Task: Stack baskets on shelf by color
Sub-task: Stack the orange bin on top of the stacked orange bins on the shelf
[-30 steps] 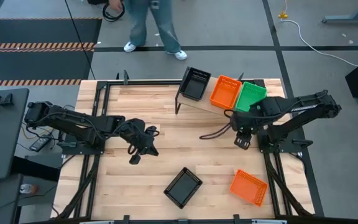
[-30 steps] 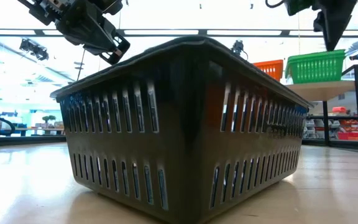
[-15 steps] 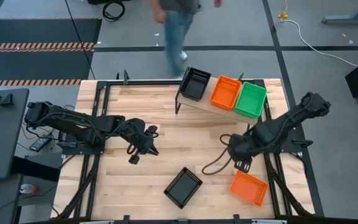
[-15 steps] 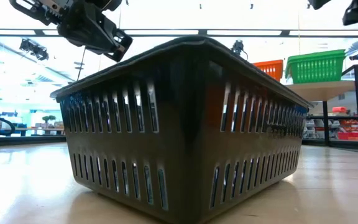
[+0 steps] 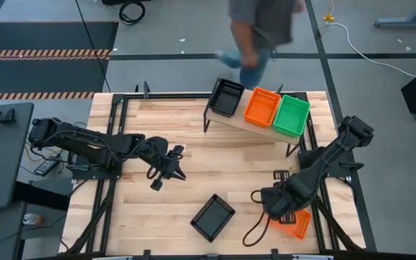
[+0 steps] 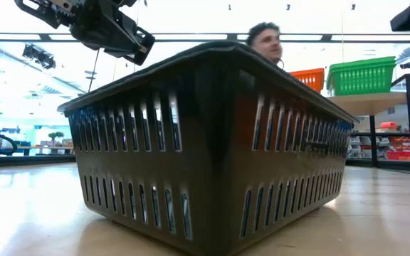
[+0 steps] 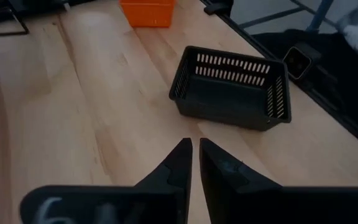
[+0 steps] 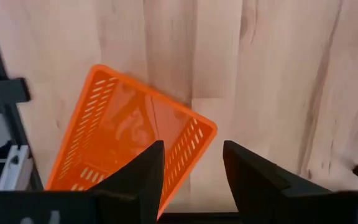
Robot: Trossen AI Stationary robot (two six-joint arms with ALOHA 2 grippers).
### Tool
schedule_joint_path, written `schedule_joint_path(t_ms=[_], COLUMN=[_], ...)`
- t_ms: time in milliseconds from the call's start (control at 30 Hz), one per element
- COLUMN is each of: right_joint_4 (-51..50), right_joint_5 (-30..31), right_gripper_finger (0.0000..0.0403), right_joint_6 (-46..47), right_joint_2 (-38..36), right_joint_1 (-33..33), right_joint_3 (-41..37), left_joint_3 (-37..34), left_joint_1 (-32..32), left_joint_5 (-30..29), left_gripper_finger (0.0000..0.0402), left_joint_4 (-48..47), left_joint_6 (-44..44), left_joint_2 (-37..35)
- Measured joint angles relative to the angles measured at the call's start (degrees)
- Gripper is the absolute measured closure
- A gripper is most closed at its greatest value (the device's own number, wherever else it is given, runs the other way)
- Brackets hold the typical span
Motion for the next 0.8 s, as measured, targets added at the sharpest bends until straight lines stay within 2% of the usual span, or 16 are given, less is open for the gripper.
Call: schedule_joint_path(t_ms=[200,400,533,633,800], right_joint_4=[1.92,2.58,2.58,2.56,2.64], right_joint_5=[0.02,5.05,3.74,1.5,1.14], right_gripper_finger=[0.0227,0.0224,0.0224,0.0224,0.0224], right_joint_6=[-1.98,-6.01,-7.78,-7.88,-8.76], right_joint_2=[5.54,9.98,11.88,12.52,12.63], right_joint_1=[1.07,1.07,1.0,1.1,2.48], right_joint_3=[-0.02,-0.02,-0.02,-0.02,-0.02], left_joint_3=[0.0,0.0,0.0,0.0,0.0], left_joint_1=[-0.82,-2.77,-4.28,-6.0,-8.93], left_joint_5=[0.0,0.01,-0.13,-2.11,-6.29], left_gripper_finger=[0.0368,0.0371,0.0367,0.0366,0.0371], left_joint_4=[-0.07,-0.46,-1.04,-1.56,-1.89], left_joint_6=[-2.11,-3.68,-6.51,-8.15,-9.98], left_joint_2=[0.0,0.0,0.0,0.0,0.0])
